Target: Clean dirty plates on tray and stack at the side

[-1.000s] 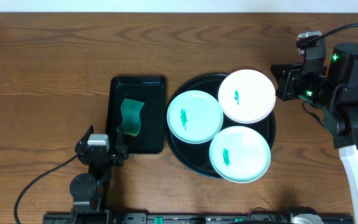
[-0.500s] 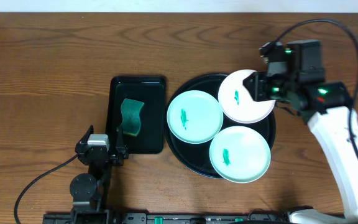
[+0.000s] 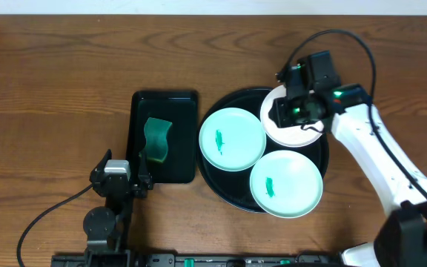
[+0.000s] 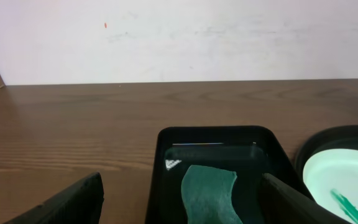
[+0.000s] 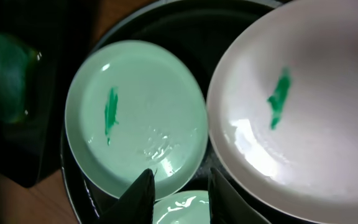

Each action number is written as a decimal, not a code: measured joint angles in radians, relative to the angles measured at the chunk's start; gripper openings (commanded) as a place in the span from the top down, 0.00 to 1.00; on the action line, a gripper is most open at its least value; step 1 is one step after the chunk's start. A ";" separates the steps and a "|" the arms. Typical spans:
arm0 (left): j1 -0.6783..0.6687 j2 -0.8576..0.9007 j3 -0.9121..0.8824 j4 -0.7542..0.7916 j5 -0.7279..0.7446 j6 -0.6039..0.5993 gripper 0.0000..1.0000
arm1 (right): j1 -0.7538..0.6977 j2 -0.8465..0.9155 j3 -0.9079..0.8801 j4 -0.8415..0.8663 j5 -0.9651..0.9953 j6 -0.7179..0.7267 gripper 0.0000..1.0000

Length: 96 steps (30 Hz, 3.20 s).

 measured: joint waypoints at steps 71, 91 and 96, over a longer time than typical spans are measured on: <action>0.000 0.000 0.000 0.000 0.000 0.000 0.21 | 0.053 0.156 -0.123 0.107 0.099 0.196 0.90; 0.000 0.000 0.000 0.000 0.000 0.000 0.21 | 0.091 0.156 -0.145 0.141 0.147 0.285 0.72; 0.000 0.000 0.000 0.000 0.000 0.000 0.21 | 0.091 0.156 -0.155 0.145 0.159 0.301 0.75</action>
